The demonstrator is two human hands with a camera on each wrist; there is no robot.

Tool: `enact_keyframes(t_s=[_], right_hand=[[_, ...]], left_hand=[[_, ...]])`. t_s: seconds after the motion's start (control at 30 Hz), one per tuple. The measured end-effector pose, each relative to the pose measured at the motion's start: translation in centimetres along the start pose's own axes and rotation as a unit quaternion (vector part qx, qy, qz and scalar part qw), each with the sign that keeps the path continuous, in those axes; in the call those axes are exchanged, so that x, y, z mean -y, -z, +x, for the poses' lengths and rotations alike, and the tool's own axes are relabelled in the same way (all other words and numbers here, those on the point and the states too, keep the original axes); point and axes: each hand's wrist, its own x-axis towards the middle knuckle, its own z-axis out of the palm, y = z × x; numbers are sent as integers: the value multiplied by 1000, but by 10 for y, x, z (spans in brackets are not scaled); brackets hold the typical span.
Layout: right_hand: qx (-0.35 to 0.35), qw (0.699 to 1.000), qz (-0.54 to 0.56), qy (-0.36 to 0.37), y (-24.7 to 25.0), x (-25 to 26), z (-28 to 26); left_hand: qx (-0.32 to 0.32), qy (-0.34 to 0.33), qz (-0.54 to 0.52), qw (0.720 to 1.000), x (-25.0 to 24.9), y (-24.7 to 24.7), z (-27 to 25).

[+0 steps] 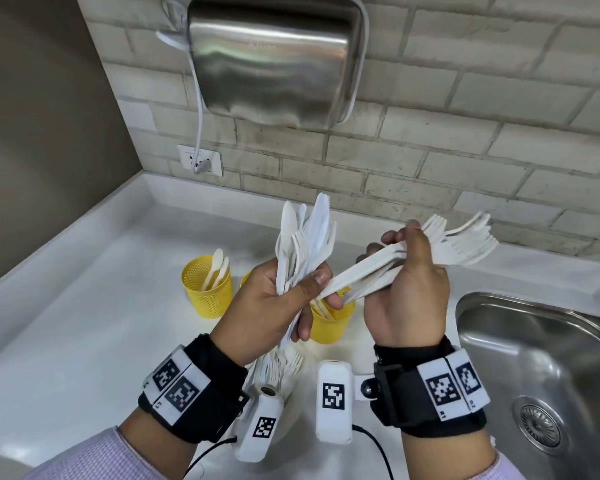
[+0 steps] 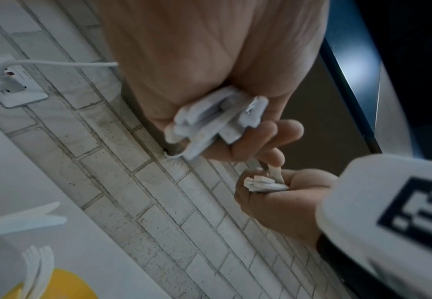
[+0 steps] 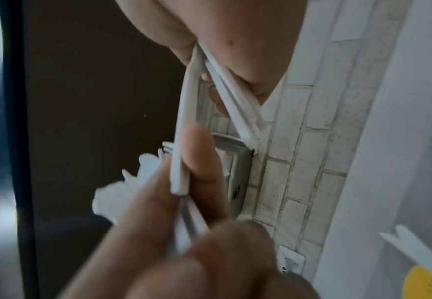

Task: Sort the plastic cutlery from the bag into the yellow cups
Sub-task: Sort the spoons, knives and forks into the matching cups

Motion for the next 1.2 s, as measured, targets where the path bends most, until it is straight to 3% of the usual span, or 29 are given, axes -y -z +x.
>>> enact_keyframes(t_s=[0.1, 0.2, 0.37, 0.5, 0.57, 0.7, 0.87, 1.0, 1.2], right_hand=[[-11, 997, 70, -24, 7, 8, 13], [-1, 995, 100, -4, 11, 19, 20], [49, 989, -95, 98, 7, 26, 12], [187, 938, -264, 126, 5, 18, -2], [222, 923, -292, 114, 6, 14, -7], [264, 916, -282, 107, 8, 11, -9], [211, 940, -235, 129, 7, 9, -3], [212, 969, -115, 50, 9, 13, 4], [285, 953, -96, -35, 14, 12, 3]], left_hand=[[-5, 0, -16, 1000, 2, 2, 1], [-2, -7, -46, 999, 3, 3, 2], [21, -8, -100, 995, 2, 1, 3], [36, -10, -99, 994, 2, -3, 4], [43, -14, -84, 995, 1, -4, 4], [45, -21, -58, 997, -1, -4, 3], [-5, -40, 64, 997, 8, -4, 3], [-50, -84, 116, 988, 8, -6, 0], [-39, -132, 143, 980, 1, -14, -1]])
